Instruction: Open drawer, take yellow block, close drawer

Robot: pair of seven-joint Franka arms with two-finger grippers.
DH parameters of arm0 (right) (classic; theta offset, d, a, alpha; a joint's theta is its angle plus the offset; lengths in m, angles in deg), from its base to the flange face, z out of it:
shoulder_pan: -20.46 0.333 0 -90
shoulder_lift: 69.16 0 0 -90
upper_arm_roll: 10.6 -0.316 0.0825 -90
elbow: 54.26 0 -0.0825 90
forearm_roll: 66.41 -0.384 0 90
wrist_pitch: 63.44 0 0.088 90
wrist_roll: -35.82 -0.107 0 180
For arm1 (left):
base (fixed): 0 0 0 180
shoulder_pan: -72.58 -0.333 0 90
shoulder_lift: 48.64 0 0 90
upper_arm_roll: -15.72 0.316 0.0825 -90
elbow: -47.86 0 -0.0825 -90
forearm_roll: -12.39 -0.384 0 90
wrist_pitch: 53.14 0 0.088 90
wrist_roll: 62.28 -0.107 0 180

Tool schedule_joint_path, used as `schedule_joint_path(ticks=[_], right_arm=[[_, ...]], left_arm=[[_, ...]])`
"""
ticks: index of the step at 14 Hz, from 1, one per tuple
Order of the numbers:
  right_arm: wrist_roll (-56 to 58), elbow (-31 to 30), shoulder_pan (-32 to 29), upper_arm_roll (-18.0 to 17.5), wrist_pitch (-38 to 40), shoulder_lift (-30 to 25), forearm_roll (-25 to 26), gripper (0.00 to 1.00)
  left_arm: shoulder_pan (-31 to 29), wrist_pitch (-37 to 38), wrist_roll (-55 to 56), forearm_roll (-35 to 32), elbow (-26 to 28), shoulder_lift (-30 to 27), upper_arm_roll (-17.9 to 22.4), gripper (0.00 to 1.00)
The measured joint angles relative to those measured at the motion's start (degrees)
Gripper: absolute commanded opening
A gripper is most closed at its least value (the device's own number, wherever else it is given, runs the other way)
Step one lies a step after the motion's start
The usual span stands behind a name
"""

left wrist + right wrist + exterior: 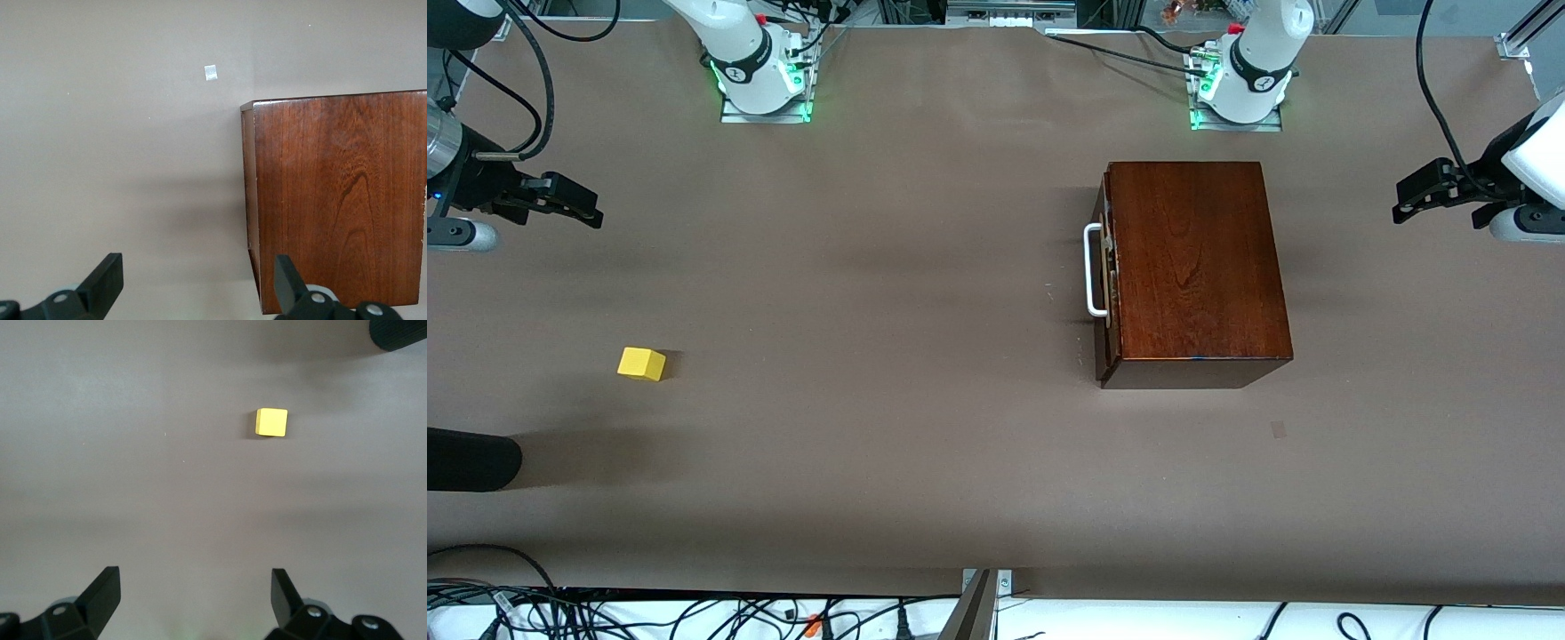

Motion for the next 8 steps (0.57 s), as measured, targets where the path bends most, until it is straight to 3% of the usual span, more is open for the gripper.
schedule_joint_path(ticks=[8], right_arm=[[-0.01, 0.00, 0.00, 0.00, -0.36, 0.00, 0.00, 1.00]], left_arm=[[0.25, 0.00, 0.00, 0.00, 0.00, -0.03, -0.15, 1.00]])
